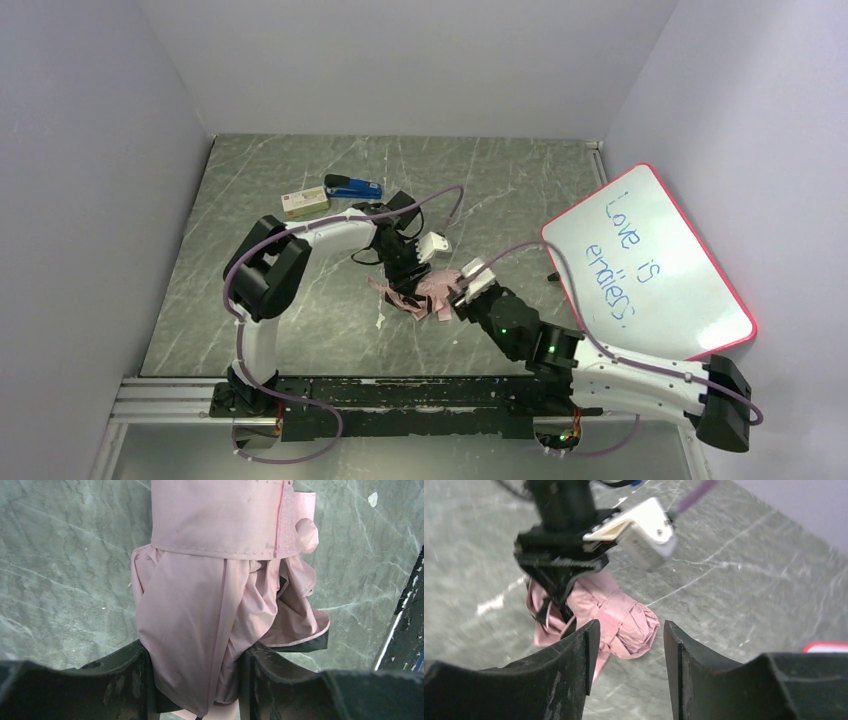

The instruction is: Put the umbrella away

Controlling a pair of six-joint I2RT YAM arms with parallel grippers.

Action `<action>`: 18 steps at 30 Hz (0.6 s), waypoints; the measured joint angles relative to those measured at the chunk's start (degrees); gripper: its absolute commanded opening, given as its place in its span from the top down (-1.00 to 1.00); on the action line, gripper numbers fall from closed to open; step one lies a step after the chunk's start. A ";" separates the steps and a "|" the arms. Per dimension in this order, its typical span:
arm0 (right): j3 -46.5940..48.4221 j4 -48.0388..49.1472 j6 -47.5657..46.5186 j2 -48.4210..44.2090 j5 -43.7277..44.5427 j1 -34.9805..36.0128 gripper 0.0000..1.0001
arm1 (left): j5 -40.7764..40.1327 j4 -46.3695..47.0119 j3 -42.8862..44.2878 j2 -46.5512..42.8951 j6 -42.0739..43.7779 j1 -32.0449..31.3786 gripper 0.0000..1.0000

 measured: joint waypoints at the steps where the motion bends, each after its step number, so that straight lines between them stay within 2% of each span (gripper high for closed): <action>1: 0.61 -1.51 5.55 -1.46 2.16 0.02 -0.03 | -0.17 0.20 -0.11 -0.04 -0.31 -0.04 0.90; 5: 4.11 -10.84 27.91 -4.09 8.94 0.00 -0.08 | -0.76 0.79 -0.50 -0.33 -1.14 -0.11 0.90; 11: 6.99 -27.15 58.42 -4.24 12.33 0.00 -0.20 | -2.75 1.99 -1.25 -0.96 -2.40 -0.31 0.90; 15: 6.91 -36.81 73.11 -6.14 12.41 0.00 -0.15 | -3.63 2.99 -1.84 -1.31 -3.50 -0.42 0.90; 18: 5.77 -38.69 79.67 -9.73 11.43 0.00 -0.07 | -4.00 3.26 -1.88 -1.38 -3.96 -0.44 0.90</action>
